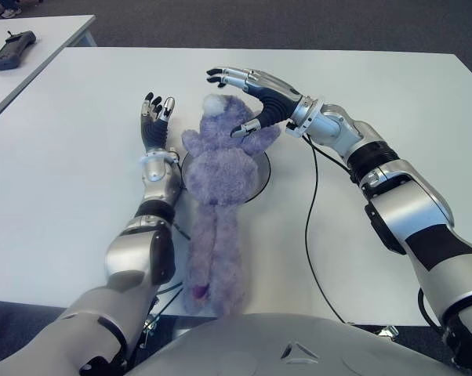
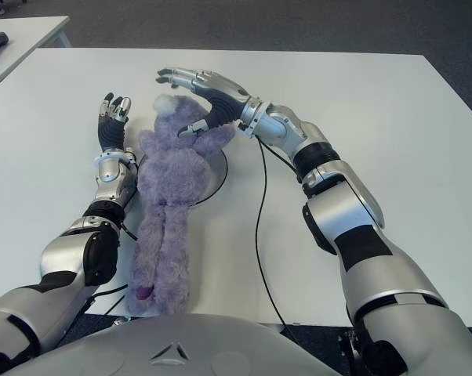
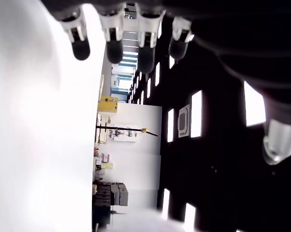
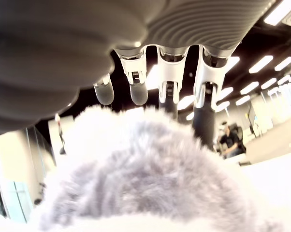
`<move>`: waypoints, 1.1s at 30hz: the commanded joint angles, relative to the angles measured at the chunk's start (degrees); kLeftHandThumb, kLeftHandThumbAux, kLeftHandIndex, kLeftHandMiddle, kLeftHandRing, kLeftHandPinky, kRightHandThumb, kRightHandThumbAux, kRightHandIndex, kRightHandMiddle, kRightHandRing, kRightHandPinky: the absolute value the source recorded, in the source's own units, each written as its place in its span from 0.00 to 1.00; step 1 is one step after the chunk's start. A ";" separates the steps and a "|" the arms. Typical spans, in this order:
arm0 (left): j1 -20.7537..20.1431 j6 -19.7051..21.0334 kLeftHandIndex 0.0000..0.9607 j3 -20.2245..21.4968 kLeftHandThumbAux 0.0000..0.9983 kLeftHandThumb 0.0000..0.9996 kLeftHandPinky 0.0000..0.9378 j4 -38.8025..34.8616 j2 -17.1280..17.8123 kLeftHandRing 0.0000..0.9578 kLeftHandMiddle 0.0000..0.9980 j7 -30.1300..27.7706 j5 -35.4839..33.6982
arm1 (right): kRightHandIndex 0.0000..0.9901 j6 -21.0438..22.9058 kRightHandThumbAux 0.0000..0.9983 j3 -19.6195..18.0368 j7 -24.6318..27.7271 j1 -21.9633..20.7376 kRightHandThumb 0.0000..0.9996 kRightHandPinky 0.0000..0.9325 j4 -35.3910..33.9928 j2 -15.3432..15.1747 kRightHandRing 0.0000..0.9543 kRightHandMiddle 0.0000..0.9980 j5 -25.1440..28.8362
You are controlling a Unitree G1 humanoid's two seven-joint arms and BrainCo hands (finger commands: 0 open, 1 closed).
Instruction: Put the doll into the plate.
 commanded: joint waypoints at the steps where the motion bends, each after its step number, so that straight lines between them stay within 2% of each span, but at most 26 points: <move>1: 15.13 2.61 0.02 0.70 0.50 0.00 0.00 9.13 -7.65 0.07 0.12 1.75 -1.29 | 0.00 -0.31 0.35 -1.58 -0.42 1.00 0.10 0.00 -0.30 -0.59 0.00 0.00 -0.93; 14: 15.04 2.69 0.03 0.77 0.49 0.00 0.01 9.23 -7.67 0.08 0.12 1.64 -1.41 | 0.00 0.14 0.36 -4.12 1.60 0.62 0.11 0.00 1.42 -0.10 0.00 0.00 1.53; 23: 15.01 2.65 0.02 0.92 0.49 0.00 0.01 9.20 -7.68 0.08 0.13 1.65 -1.55 | 0.00 0.47 0.35 -4.92 -1.71 -0.15 0.12 0.00 3.07 0.51 0.00 0.00 -0.37; 27: 15.03 2.59 0.03 0.79 0.50 0.00 0.01 9.17 -7.72 0.08 0.13 1.96 -1.37 | 0.00 0.95 0.34 -5.29 -2.91 0.01 0.08 0.00 3.10 0.08 0.00 0.00 -0.94; 33: 15.04 2.61 0.03 0.75 0.50 0.00 0.01 9.16 -7.68 0.08 0.13 2.10 -1.32 | 0.00 1.31 0.35 -6.39 -1.22 -0.29 0.05 0.00 3.37 -0.28 0.00 0.00 0.82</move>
